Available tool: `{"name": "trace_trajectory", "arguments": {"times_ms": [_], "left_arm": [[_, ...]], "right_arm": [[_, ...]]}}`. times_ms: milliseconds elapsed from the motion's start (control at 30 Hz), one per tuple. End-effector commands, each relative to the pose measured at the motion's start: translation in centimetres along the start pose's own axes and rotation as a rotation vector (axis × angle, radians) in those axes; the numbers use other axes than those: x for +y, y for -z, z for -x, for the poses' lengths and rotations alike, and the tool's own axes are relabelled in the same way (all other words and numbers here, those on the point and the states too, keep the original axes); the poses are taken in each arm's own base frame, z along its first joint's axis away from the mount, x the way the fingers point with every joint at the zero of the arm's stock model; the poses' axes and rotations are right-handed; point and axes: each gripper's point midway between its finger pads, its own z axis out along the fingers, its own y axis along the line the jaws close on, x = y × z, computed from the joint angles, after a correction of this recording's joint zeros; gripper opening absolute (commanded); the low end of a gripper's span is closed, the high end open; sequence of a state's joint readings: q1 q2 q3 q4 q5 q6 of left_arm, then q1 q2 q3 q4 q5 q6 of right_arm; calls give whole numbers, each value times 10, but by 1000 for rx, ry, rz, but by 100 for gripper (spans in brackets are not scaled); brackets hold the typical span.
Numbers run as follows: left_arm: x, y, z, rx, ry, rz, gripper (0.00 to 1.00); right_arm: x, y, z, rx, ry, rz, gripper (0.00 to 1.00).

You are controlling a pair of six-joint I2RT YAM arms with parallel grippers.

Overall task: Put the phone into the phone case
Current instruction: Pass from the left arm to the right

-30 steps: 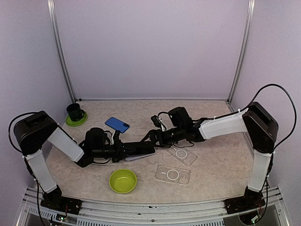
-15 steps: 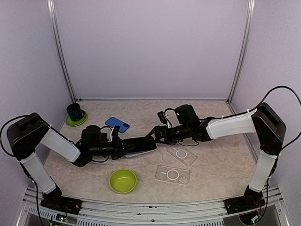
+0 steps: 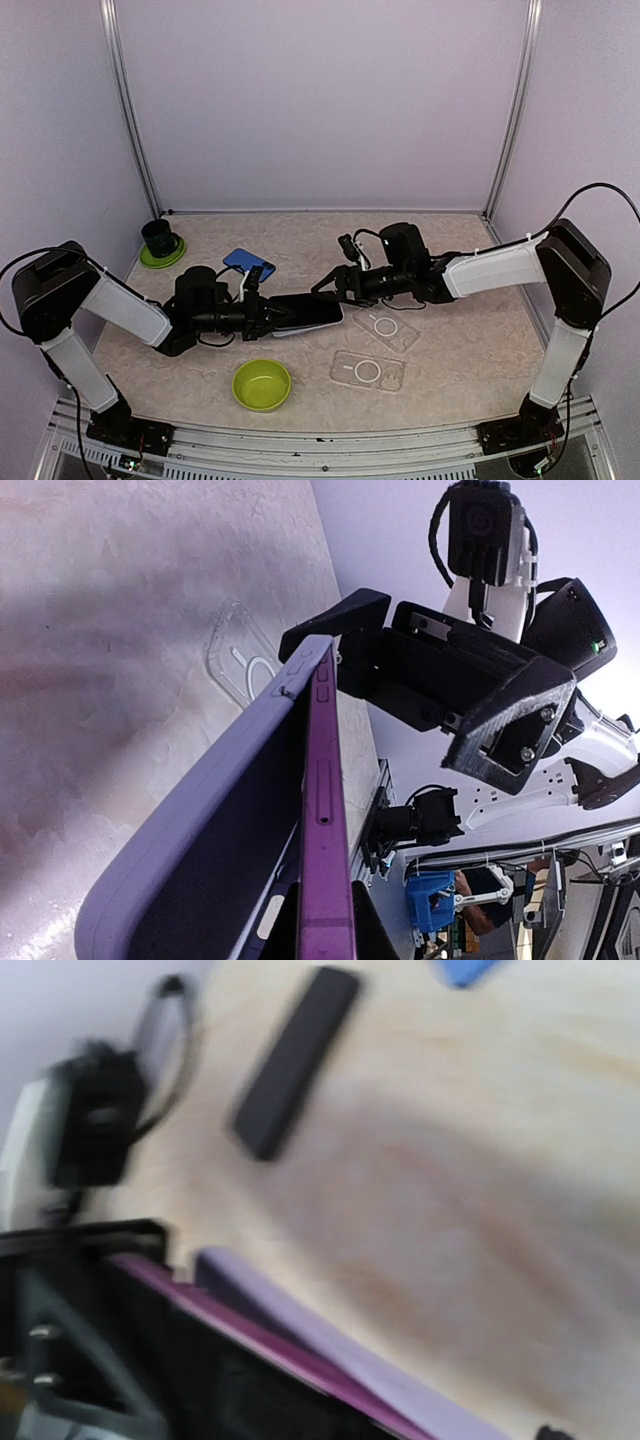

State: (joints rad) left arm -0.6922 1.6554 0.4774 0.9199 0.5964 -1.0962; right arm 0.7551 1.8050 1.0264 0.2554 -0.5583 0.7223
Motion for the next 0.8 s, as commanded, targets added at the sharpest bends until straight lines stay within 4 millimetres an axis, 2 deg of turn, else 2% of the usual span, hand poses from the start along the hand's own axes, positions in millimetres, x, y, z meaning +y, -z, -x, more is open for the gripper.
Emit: {"name": "trace_trajectory", "arguments": {"times_ms": [0,300,433,633,767], "left_arm": [[-48,-2,12,-21,-121,-143,0],[-61,1,9,-25,-146,-193,0],[-62,-1,9,-20,-144,-197,0],[-62,-1,8,-15,-138,-199,0],[-62,0,7,-11,-139,-197,0]], "right_arm": [[29,-3,-5,32,37,205,90],[37,-11,-17,83,43,266,83],[49,-13,-23,111,61,316,79],[61,-11,-29,141,61,390,55],[65,-9,-29,142,69,413,33]]}}
